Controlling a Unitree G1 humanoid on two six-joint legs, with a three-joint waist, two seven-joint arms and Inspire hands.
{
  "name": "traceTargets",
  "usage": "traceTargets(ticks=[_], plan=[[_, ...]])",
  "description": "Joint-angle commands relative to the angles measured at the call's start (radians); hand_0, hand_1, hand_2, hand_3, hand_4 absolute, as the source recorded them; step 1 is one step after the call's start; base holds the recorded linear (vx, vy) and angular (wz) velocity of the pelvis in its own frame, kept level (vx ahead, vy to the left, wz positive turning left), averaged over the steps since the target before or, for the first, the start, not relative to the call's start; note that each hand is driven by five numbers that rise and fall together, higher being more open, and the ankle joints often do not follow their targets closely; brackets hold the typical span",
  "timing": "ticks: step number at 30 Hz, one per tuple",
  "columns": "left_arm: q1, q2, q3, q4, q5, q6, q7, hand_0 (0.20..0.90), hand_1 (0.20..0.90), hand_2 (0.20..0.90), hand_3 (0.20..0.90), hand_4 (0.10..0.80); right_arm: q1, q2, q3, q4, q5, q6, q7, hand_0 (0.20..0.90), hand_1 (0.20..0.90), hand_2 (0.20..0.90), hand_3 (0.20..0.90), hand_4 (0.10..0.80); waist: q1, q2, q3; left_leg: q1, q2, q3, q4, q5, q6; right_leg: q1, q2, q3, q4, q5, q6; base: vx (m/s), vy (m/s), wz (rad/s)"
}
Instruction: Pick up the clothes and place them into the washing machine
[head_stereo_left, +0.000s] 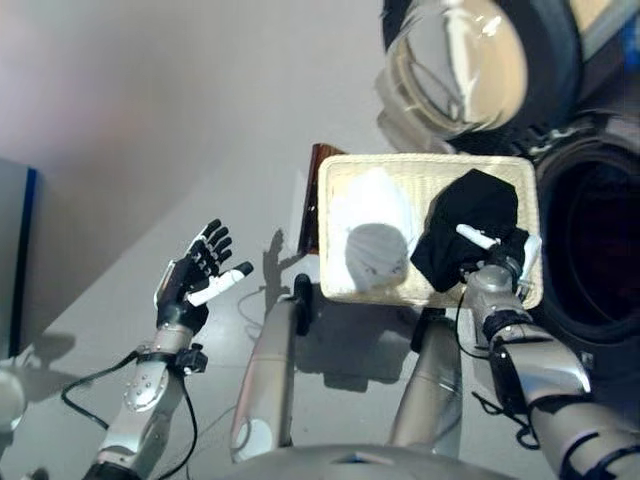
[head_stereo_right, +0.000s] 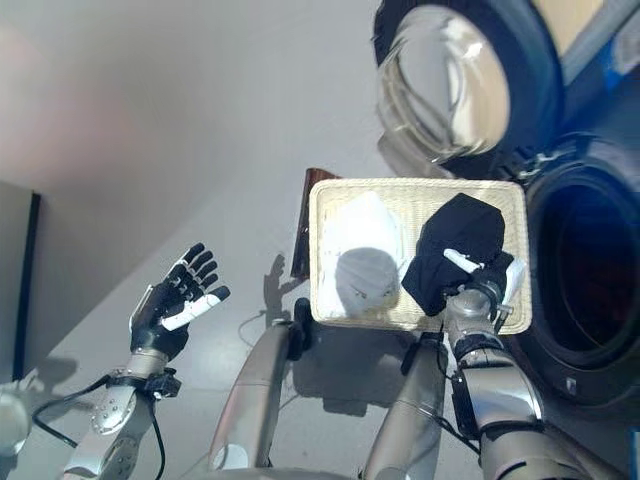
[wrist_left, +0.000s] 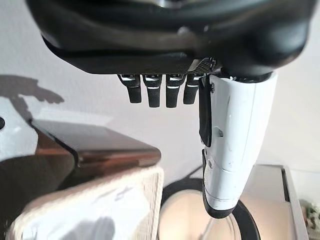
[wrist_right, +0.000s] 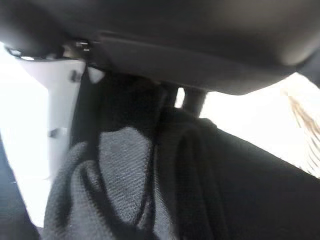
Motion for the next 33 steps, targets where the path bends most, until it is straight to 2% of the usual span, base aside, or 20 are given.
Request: traceTargets(ticks=[1,8,12,15,16,17,18,19,20,22,25,33], plan=[[-0.003,-0.001,0.074,-0.037,-0.024,-0.102,-0.002,0.9,0.9,0.9,0.9,0.8,0.034,-0.042,-0.085,-0.129,0.179,-0.176,0.041,0.2,0.2,0.2,0.2,0.3,-0.004,0.012,-0.004,0.023,0.043,-0.043,-0.07,0.005,-0.058,0.035,-0.017,0.007,-0.081,0.055,-0.01,0.005,-0.032,-0.09],[0.015,-0.034,0.059,-0.026,-0.053,-0.083,-0.025,0.9,0.9,0.9,0.9,0.8,0.01,0.079,-0.313,-0.165,0.698,-0.379,0.204,0.2,0.2,0.2,0.2,0.3,-0.004,0.032,-0.021,0.022,0.048,-0.045,-0.061,-0.009,-0.063,0.027,-0.013,0.008,-0.059,0.028,-0.016,0.0,0.0,0.0],[0.019,-0.043,0.044,-0.034,-0.069,-0.076,-0.032,0.9,0.9,0.9,0.9,0.8,-0.027,0.127,-0.357,-0.173,0.832,-0.422,0.239,0.2,0.2,0.2,0.2,0.3,0.001,0.048,-0.021,0.025,0.045,-0.042,-0.067,-0.007,-0.066,0.029,-0.011,0.01,-0.059,0.027,-0.015,0.004,0.0,0.01],[0.023,-0.044,0.031,-0.04,-0.075,-0.074,-0.035,0.9,0.9,0.9,0.9,0.8,-0.068,0.122,-0.388,-0.153,0.88,-0.451,0.237,0.2,0.2,0.2,0.2,0.3,0.009,0.061,-0.022,0.024,0.042,-0.042,-0.068,-0.006,-0.068,0.027,-0.012,0.014,-0.055,0.021,-0.016,0.034,-0.006,0.0],[0.027,-0.041,0.028,-0.044,-0.076,-0.075,-0.035,0.9,0.9,0.9,0.9,0.8,-0.085,0.116,-0.396,-0.149,0.888,-0.46,0.231,0.2,0.2,0.2,0.2,0.3,0.012,0.065,-0.029,0.033,0.042,-0.042,-0.063,-0.033,-0.072,0.034,-0.013,0.016,-0.044,-0.005,-0.013,0.0,0.0,0.0],[0.03,-0.04,0.025,-0.048,-0.077,-0.075,-0.037,0.9,0.9,0.9,0.9,0.8,-0.099,0.106,-0.406,-0.138,0.895,-0.465,0.223,0.2,0.2,0.2,0.2,0.3,0.014,0.07,-0.024,0.024,0.041,-0.042,-0.067,-0.01,-0.069,0.025,-0.013,0.017,-0.048,0.014,-0.016,0.0,0.0,0.0],[0.034,-0.037,0.021,-0.051,-0.077,-0.075,-0.04,0.9,0.9,0.9,0.9,0.8,-0.115,0.094,-0.419,-0.131,0.906,-0.475,0.218,0.2,0.2,0.2,0.2,0.3,0.016,0.075,-0.025,0.022,0.04,-0.042,-0.071,-0.005,-0.07,0.023,-0.014,0.018,-0.049,0.015,-0.017,0.0,0.0,0.0],[0.036,-0.034,0.019,-0.053,-0.078,-0.075,-0.042,0.9,0.9,0.9,0.9,0.8,-0.128,0.079,-0.428,-0.118,0.91,-0.478,0.208,0.2,0.2,0.2,0.2,0.3,0.018,0.077,-0.034,0.03,0.04,-0.042,-0.067,-0.03,-0.074,0.03,-0.015,0.019,-0.039,-0.01,-0.013,0.0,0.0,0.0],[0.038,-0.026,0.017,-0.054,-0.077,-0.076,-0.046,0.9,0.9,0.9,0.9,0.8,-0.142,0.05,-0.44,-0.102,0.912,-0.478,0.198,0.2,0.2,0.2,0.2,0.3,0.019,0.082,-0.031,0.021,0.038,-0.041,-0.071,-0.009,-0.073,0.021,-0.016,0.019,-0.043,0.009,-0.016,0.013,-0.012,0.04],[0.034,-0.024,0.014,-0.053,-0.077,-0.077,-0.048,0.9,0.9,0.9,0.9,0.8,-0.157,0.028,-0.446,-0.088,0.911,-0.48,0.189,0.2,0.2,0.2,0.2,0.3,0.024,0.086,-0.034,0.02,0.038,-0.041,-0.074,-0.005,-0.073,0.018,-0.017,0.019,-0.044,0.012,-0.016,-0.045,0.002,0.02],[0.033,-0.008,0.01,-0.054,-0.072,-0.076,-0.053,0.9,0.9,0.9,0.9,0.8,-0.192,-0.068,-0.469,-0.062,0.904,-0.488,0.146,0.2,0.2,0.2,0.2,0.3,0.026,0.099,-0.044,0.02,0.036,-0.043,-0.079,-0.001,-0.076,0.012,-0.018,0.026,-0.035,0.006,-0.015,0.0,0.0,0.0],[0.039,0.002,-0.005,-0.057,-0.086,-0.073,-0.069,0.9,0.9,0.9,0.9,0.8,-0.241,-0.24,-0.493,-0.014,0.885,-0.496,0.062,0.2,0.2,0.2,0.2,0.3,0.024,0.133,-0.057,0.03,0.033,-0.037,-0.098,0.007,-0.082,0.004,-0.022,0.042,-0.02,-0.006,-0.014,0.001,0.002,0.01]])
